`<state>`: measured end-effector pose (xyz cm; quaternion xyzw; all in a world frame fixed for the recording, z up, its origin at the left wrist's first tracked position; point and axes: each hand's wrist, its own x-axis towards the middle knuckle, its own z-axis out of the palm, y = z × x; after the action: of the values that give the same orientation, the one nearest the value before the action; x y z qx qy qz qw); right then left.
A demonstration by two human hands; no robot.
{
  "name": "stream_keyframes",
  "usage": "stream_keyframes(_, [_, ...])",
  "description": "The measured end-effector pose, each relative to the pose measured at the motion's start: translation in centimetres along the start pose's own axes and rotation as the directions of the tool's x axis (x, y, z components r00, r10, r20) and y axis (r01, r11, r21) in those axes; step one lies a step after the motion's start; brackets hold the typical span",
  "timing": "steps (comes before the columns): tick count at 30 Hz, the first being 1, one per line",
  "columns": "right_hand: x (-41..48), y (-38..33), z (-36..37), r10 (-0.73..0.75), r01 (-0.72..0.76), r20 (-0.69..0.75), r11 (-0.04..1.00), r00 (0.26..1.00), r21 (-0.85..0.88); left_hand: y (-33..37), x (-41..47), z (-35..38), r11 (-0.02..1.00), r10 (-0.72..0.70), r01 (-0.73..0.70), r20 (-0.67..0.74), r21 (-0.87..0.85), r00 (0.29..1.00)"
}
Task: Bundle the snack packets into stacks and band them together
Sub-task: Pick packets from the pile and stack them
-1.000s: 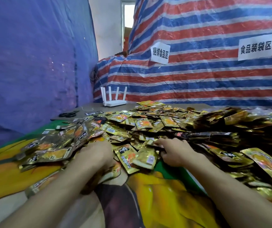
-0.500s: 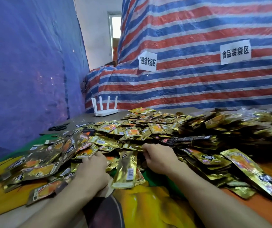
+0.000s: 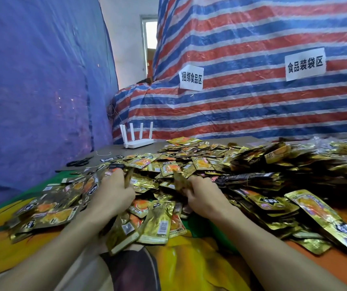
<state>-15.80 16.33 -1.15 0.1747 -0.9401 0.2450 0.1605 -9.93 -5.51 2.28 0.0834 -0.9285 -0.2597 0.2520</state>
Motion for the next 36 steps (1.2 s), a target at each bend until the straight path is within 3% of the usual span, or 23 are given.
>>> stream_keyframes(4, [-0.1, 0.4, -0.3, 0.030, 0.020, -0.184, 0.964, 0.983, 0.265, 0.3, 1.5, -1.1, 0.906, -0.190, 0.117, -0.143, -0.407, 0.971])
stream_keyframes(7, [-0.1, 0.6, 0.1, 0.041, 0.041, -0.227, 0.937, 0.973, 0.347, 0.6, 1.7, -1.1, 0.661, -0.395, 0.265, -0.026, -0.702, 0.918])
stream_keyframes(9, [-0.2, 0.2, 0.4, 0.049, 0.058, -0.223, 0.891, 0.974, 0.451, 1.1, 1.5, -0.6, 0.549, -0.455, 0.313, 0.036, -0.775, 0.890])
stream_keyframes(14, [-0.7, -1.7, 0.9, 0.055, 0.039, -0.112, 0.715, 0.992, 0.698, 2.8, 0.4, 1.8, 0.488, -0.374, 0.279, 0.091, -0.827, 0.923])
stream_keyframes(18, [-1.1, -2.7, 1.6, -0.001, 0.022, -0.031, 0.735, 1.000, 0.677, 3.6, -0.1, 3.5, 0.460, -0.320, 0.242, 0.094, -0.854, 0.943])
stream_keyframes(22, [-1.1, -3.4, 2.3, -0.014, -0.008, 0.023, 0.660, 1.000, 0.751, 3.9, -0.9, 4.3, 0.341, -0.162, 0.224, 0.177, -0.913, 0.971])
stream_keyframes(23, [-1.2, -3.6, 2.4, -0.028, 0.000, 0.025, 0.656, 0.999, 0.755, 4.0, -1.1, 4.4, 0.348, -0.090, 0.200, 0.180, -0.916, 0.980])
stream_keyframes(25, [-1.4, -3.9, 2.7, -0.049, 0.021, 0.017, 0.680, 0.999, 0.733, 4.2, -1.2, 4.2, 0.464, -0.010, 0.128, 0.140, -0.877, 0.990])
stream_keyframes(28, [-1.3, -3.7, 2.9, -0.042, 0.058, -0.040, 0.737, 0.998, 0.674, 3.8, -0.4, 3.2, 0.673, -0.079, 0.112, 0.080, -0.731, 0.994])
stream_keyframes(31, [-1.1, -3.4, 2.6, 0.038, -0.017, -0.015, 0.731, 0.999, 0.682, 2.5, 0.5, 2.5, 0.875, -0.203, 0.239, 0.130, -0.422, 0.971])
stream_keyframes(33, [-1.0, -3.0, 2.4, 0.078, -0.049, -0.015, 0.755, 0.997, 0.653, 1.4, 0.8, 2.4, 0.919, -0.292, 0.323, 0.161, -0.227, 0.943])
stream_keyframes(36, [-0.8, -2.7, 2.6, 0.096, -0.068, -0.011, 0.777, 0.995, 0.626, 0.4, 0.4, 2.5, 0.917, -0.372, 0.391, 0.174, -0.086, 0.912])
